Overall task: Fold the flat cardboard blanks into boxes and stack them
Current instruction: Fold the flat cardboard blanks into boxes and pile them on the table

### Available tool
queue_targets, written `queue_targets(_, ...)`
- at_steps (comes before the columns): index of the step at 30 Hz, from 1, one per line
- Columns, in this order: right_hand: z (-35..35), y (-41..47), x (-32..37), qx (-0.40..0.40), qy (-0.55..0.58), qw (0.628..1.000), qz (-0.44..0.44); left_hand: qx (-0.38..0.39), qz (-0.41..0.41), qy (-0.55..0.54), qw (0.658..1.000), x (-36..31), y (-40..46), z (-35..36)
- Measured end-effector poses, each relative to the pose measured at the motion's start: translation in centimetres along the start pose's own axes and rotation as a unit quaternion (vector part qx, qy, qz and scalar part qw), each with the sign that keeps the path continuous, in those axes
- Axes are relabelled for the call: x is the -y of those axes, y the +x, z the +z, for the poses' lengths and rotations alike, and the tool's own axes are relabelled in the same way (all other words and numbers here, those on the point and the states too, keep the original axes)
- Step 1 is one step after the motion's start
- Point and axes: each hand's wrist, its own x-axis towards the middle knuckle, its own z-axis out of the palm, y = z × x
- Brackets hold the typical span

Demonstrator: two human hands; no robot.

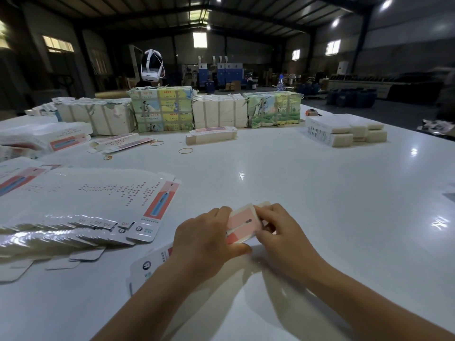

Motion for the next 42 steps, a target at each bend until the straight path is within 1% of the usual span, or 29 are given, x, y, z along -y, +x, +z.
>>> queue_targets(1, -0.2, 0.1, -0.1, -0.009, -0.020, 1.000, -0.004, -0.002, 0.002, -0.007, 1.000, 0.1, 0.0, -0.2)
queue_targets(2, -0.5, 0.2, -0.2, -0.036, -0.058, 0.998, -0.009, -0.006, 0.003, -0.015, 1.000, 0.3, 0.0, -0.5)
queue_targets(4, -1.2, 0.6, -0.5, -0.115, -0.131, 0.985, -0.022, -0.018, 0.001, -0.026, 0.999, 0.7, 0.1, -1.0)
queue_targets(5, -1.5, 0.7, -0.7, -0.137, -0.117, 0.984, -0.004, -0.026, -0.001, -0.031, 0.999, 0.8, 0.0, -1.1)
queue_targets(6, -1.8, 0.9, -0.9, -0.133, -0.049, 0.989, 0.044, -0.033, -0.002, -0.034, 0.999, 0.9, 0.0, -1.2)
queue_targets(7, -1.8, 1.1, -0.8, -0.101, 0.079, 0.984, 0.120, -0.039, -0.001, -0.037, 0.999, 0.9, -0.1, -1.2)
queue_targets(8, -1.7, 1.2, -0.7, -0.048, 0.222, 0.955, 0.189, -0.043, 0.004, -0.040, 0.998, 0.8, -0.1, -1.2)
queue_targets(9, -1.5, 1.3, -0.6, -0.001, 0.336, 0.912, 0.236, -0.044, 0.011, -0.043, 0.998, 0.6, -0.1, -1.1)
queue_targets(10, -1.3, 1.3, -0.6, 0.027, 0.385, 0.888, 0.250, -0.045, 0.019, -0.042, 0.998, 0.5, -0.1, -1.0)
queue_targets(11, -1.2, 1.2, -0.7, 0.035, 0.384, 0.891, 0.240, -0.045, 0.025, -0.041, 0.998, 0.5, -0.1, -0.9)
queue_targets(13, -0.7, 0.7, -0.5, 0.000, 0.332, 0.924, 0.192, -0.041, 0.027, -0.039, 0.998, 0.5, 0.0, -0.6)
queue_targets(15, -0.5, 0.2, -0.3, -0.040, 0.209, 0.970, 0.119, -0.037, 0.030, -0.026, 0.999, 0.4, 0.2, -0.3)
queue_targets(16, -0.3, 0.0, -0.2, -0.050, 0.116, 0.989, 0.076, -0.037, 0.032, -0.015, 0.999, 0.4, 0.3, -0.1)
queue_targets(17, -0.1, -0.3, 0.1, -0.044, 0.025, 0.998, 0.041, -0.039, 0.034, -0.003, 0.999, 0.3, 0.5, 0.1)
queue_targets(18, 0.3, -0.5, 0.1, -0.030, -0.057, 0.998, 0.015, -0.040, 0.035, 0.009, 0.999, 0.3, 0.6, 0.3)
queue_targets(19, 0.7, -0.5, 0.1, -0.020, -0.119, 0.993, 0.005, -0.041, 0.036, 0.020, 0.998, 0.3, 0.7, 0.4)
queue_targets(20, 1.0, -0.5, -0.1, -0.017, -0.149, 0.989, 0.002, -0.040, 0.038, 0.028, 0.998, 0.4, 0.7, 0.5)
queue_targets(21, 1.0, -0.5, 0.0, -0.022, -0.149, 0.989, 0.000, -0.041, 0.039, 0.033, 0.998, 0.5, 0.8, 0.6)
queue_targets(22, 0.9, -0.4, 0.0, -0.031, -0.121, 0.992, 0.002, -0.044, 0.039, 0.035, 0.998, 0.6, 0.8, 0.7)
queue_targets(24, 0.7, -0.2, 0.3, -0.051, -0.017, 0.998, 0.038, -0.054, 0.036, 0.029, 0.997, 0.8, 0.8, 0.6)
queue_targets(26, 0.2, 0.2, 0.4, -0.058, 0.102, 0.989, 0.093, -0.061, 0.036, 0.017, 0.997, 0.8, 0.8, 0.6)
queue_targets(27, 0.1, 0.2, 0.4, -0.057, 0.146, 0.982, 0.105, -0.061, 0.038, 0.014, 0.997, 0.8, 0.8, 0.6)
queue_targets(29, -0.1, 0.3, 0.3, -0.047, 0.193, 0.975, 0.103, -0.064, 0.043, 0.013, 0.997, 0.7, 0.8, 0.5)
queue_targets(33, -0.3, 0.1, 0.3, -0.053, 0.229, 0.968, 0.083, -0.082, 0.050, 0.003, 0.995, 0.5, 0.7, 0.5)
queue_targets(38, -0.7, 0.5, 0.3, -0.066, 0.267, 0.956, 0.103, -0.106, 0.058, -0.008, 0.993, 0.4, 0.6, 0.8)
queue_targets(40, -0.9, 0.5, 0.2, -0.068, 0.257, 0.958, 0.109, -0.118, 0.062, 0.007, 0.991, 0.3, 0.6, 1.0)
queue_targets(42, -0.9, 0.5, -0.1, -0.078, 0.196, 0.972, 0.106, -0.122, 0.064, 0.025, 0.990, 0.2, 0.6, 1.2)
